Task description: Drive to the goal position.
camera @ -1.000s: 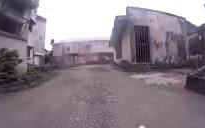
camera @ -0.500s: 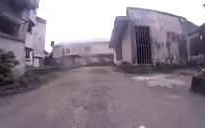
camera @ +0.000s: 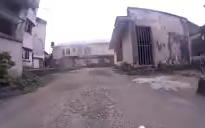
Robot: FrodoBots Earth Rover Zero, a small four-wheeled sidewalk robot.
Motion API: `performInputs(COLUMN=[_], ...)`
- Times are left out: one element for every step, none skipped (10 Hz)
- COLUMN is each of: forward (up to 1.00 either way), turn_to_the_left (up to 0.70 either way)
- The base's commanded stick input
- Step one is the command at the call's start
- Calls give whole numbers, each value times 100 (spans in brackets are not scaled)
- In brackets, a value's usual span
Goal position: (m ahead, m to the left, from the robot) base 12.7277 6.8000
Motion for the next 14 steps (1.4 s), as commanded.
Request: performInputs(forward=[30,30,30,30,30,30,30,30,30,30,30,30,30,30], turn_to_the_left=[0,0,0,45,60,30,0,0,0,0,0,0,0,0])
